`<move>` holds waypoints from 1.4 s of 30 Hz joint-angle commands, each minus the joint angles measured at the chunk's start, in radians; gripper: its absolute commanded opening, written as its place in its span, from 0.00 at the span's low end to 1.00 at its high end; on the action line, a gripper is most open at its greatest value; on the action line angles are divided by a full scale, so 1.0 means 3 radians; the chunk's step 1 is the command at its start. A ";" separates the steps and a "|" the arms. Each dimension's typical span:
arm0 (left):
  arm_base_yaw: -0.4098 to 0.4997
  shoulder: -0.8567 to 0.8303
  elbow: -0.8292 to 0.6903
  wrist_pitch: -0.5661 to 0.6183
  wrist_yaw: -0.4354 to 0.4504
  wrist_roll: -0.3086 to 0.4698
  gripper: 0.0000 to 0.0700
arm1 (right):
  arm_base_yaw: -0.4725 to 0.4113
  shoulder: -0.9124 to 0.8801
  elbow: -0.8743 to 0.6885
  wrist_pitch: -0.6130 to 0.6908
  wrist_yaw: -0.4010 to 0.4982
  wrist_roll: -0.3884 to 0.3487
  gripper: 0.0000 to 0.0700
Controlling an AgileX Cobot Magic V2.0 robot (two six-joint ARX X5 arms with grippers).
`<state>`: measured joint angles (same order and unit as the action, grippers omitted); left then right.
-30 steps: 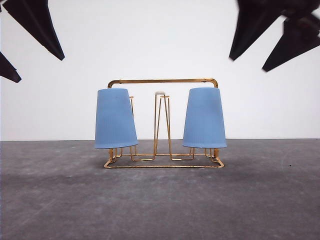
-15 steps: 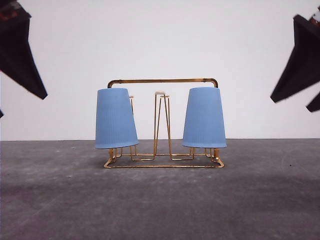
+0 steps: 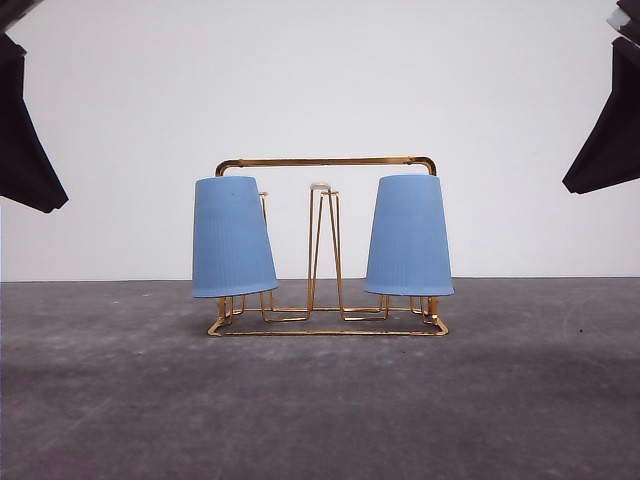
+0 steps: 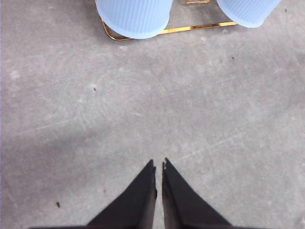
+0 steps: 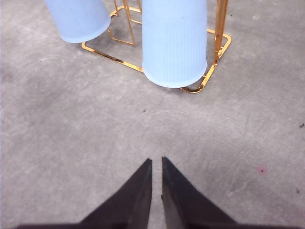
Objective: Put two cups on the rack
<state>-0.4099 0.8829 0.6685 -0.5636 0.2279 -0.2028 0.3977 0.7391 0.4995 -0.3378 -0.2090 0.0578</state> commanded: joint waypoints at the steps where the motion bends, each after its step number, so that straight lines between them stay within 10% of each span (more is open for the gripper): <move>1: -0.0009 0.0013 0.0037 0.0035 0.0011 0.0013 0.00 | 0.0015 0.0013 0.0041 0.0032 0.0000 0.0032 0.04; 7: -0.0001 -0.0102 0.0023 0.0035 0.0002 0.0060 0.00 | 0.0015 0.0013 0.0041 0.0032 0.0000 0.0032 0.04; 11: 0.0061 -0.0614 -0.0253 0.0265 -0.0010 0.0564 0.00 | 0.0015 0.0013 0.0041 0.0032 0.0000 0.0032 0.04; 17: 0.0585 -0.1793 -0.1109 0.1155 -0.0327 0.0650 0.00 | 0.0017 0.0013 0.0041 0.0032 0.0000 0.0032 0.04; 25: 0.1324 -0.2744 -0.1750 0.1241 -0.0651 0.0612 0.00 | 0.0015 0.0013 0.0041 0.0032 0.0000 0.0032 0.04; 42: 0.1396 -0.2934 -0.2185 0.1268 -0.0661 0.0546 0.00 | 0.0016 0.0013 0.0041 0.0071 0.0000 0.0032 0.04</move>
<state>0.0086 0.0044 0.0273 -0.1802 0.0288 -0.0380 0.3981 0.7391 0.4995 -0.3284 -0.2091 0.0578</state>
